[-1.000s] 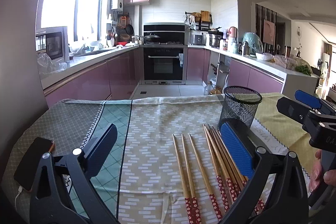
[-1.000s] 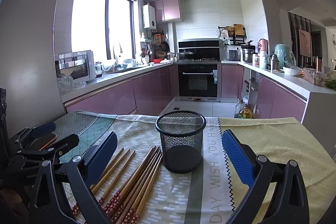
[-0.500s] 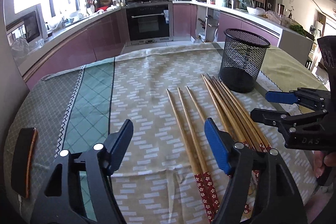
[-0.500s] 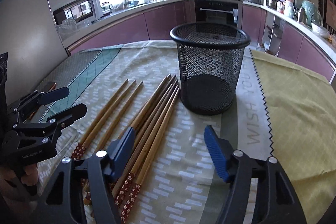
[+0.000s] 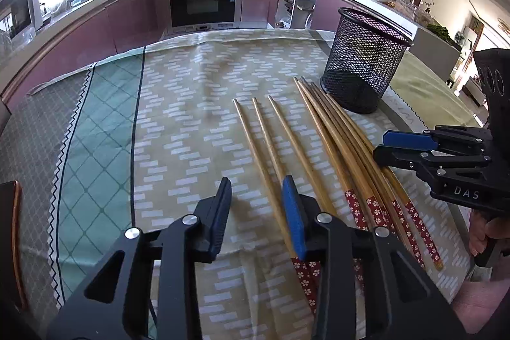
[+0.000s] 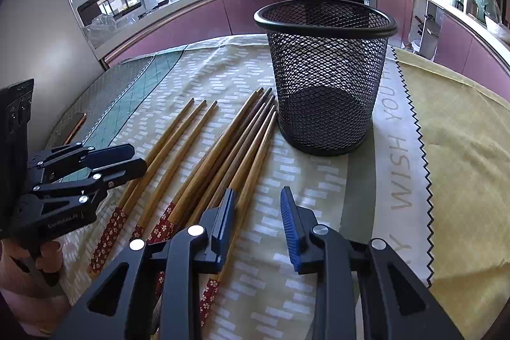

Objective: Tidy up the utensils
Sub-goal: 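Close the left tool on one wooden chopstick while the right tool grasps another, then lift the left tool's chopstick into the mesh cup while the right tool inserts its own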

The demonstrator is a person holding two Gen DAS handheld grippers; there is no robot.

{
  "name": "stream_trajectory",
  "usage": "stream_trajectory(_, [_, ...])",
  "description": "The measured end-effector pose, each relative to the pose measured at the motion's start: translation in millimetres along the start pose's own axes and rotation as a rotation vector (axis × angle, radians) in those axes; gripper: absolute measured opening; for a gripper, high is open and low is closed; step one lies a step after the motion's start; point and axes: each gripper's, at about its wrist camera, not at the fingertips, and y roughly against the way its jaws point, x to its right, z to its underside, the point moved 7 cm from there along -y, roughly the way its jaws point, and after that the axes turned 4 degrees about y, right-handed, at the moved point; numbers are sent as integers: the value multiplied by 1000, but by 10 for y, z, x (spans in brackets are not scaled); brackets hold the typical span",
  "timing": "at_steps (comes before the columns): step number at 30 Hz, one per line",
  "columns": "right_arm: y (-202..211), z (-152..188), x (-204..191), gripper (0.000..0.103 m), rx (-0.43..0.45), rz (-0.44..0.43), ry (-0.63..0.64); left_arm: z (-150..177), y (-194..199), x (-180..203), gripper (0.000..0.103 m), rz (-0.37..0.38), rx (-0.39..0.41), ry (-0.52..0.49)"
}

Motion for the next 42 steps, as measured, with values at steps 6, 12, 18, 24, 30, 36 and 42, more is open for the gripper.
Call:
stream_trajectory(6, [-60,-56,-52,26,-19,56,60,-35,-69,-6,30,-1,-24,-20])
stream_trajectory(12, [-86,-91,-21,9,-20,16,44,-97,-111,27,12,-19,-28,-10])
stream_trajectory(18, [-9,-91,18,6,6,-26,11,-103,-70,-1,8,-13,-10,36])
stream_trajectory(24, [323,-179,-22,6,101,-82,23,-189,211,18,7,48,48,49])
stream_trajectory(30, [715,-367,42,6,226,-132,14,-462,651,149,7,168,137,39])
stream_trajectory(36, [1056,-542,87,6,334,-169,9,-744,1109,297,7,260,243,19])
stream_trajectory(42, [1323,-849,125,6,433,-164,29,-1112,1335,425,7,322,339,24])
